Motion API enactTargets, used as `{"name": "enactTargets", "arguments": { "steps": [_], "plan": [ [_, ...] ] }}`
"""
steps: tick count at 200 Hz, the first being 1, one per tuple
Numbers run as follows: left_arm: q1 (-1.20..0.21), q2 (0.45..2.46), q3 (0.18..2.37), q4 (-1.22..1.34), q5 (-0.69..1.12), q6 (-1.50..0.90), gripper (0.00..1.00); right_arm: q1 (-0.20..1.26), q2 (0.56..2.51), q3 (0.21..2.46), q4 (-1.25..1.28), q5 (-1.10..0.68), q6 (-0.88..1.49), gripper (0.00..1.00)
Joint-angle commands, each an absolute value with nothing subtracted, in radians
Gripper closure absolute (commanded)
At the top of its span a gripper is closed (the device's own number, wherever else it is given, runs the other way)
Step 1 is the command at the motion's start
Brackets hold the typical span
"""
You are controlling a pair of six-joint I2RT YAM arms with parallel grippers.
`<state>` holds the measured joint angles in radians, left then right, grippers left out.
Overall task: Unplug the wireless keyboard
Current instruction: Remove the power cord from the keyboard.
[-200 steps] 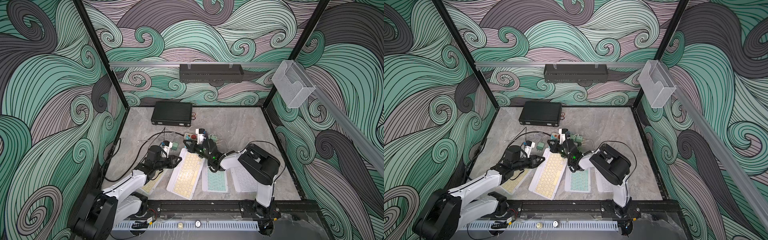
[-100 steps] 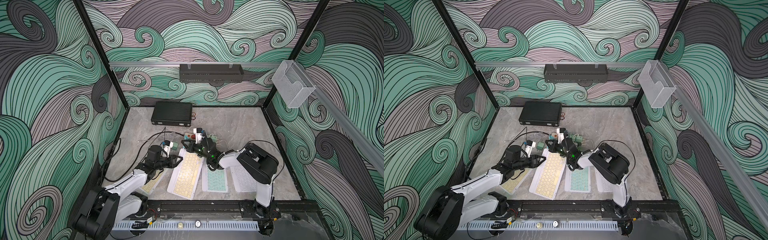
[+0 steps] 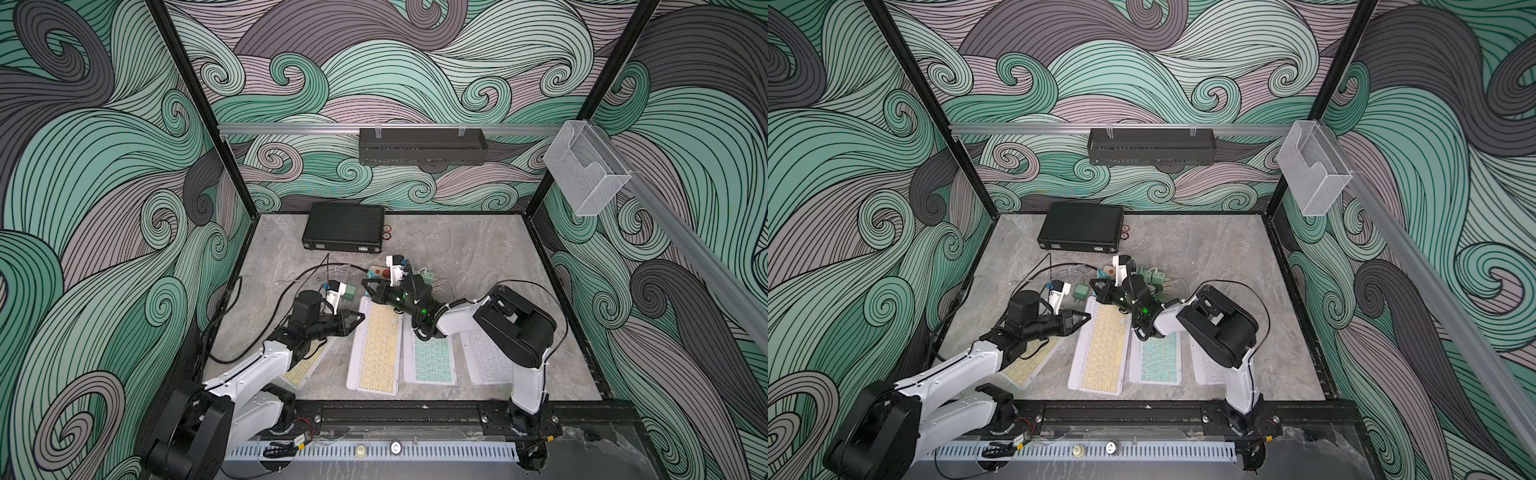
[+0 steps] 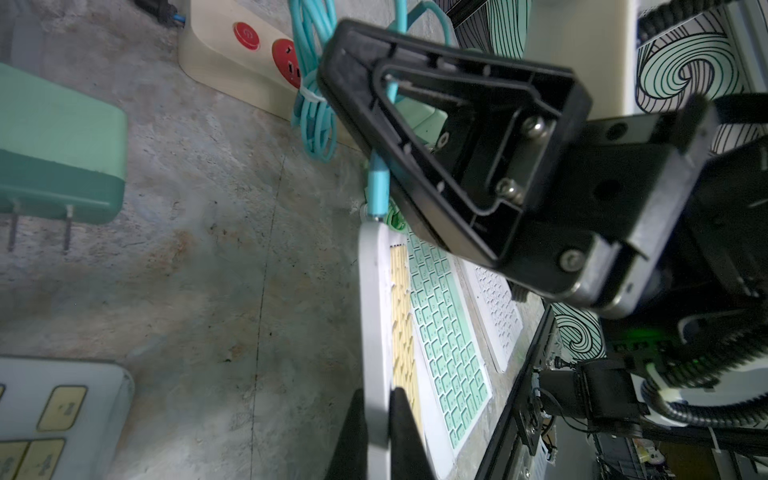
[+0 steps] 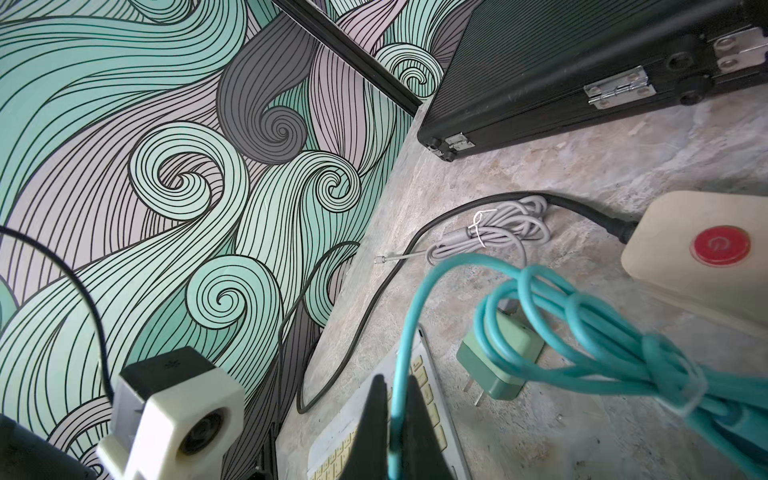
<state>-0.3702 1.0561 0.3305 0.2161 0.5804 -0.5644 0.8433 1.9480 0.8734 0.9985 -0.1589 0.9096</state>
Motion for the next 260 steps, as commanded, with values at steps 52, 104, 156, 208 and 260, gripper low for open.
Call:
{"name": "enactTargets", "arguments": {
  "steps": [52,104,156,208,260],
  "plan": [
    [-0.382,1.013,0.355,0.150,0.605,-0.493,1.00,0.858,1.876,0.940,0.914,-0.169,0.894,1.00],
    [-0.382,0.968,0.367,0.083,0.600,-0.453,1.00,0.857,1.814,0.954,0.819,-0.158,0.845,1.00],
    [-0.382,0.883,0.384,-0.023,0.561,-0.385,1.00,0.859,1.802,0.957,0.802,-0.223,0.804,1.00],
    [-0.383,0.853,0.365,-0.040,0.552,-0.376,1.00,0.864,1.771,0.926,0.746,-0.197,0.778,1.00],
    [-0.382,0.815,0.356,-0.061,0.557,-0.381,1.00,0.863,1.769,0.939,0.717,-0.200,0.801,1.00]
  ]
}}
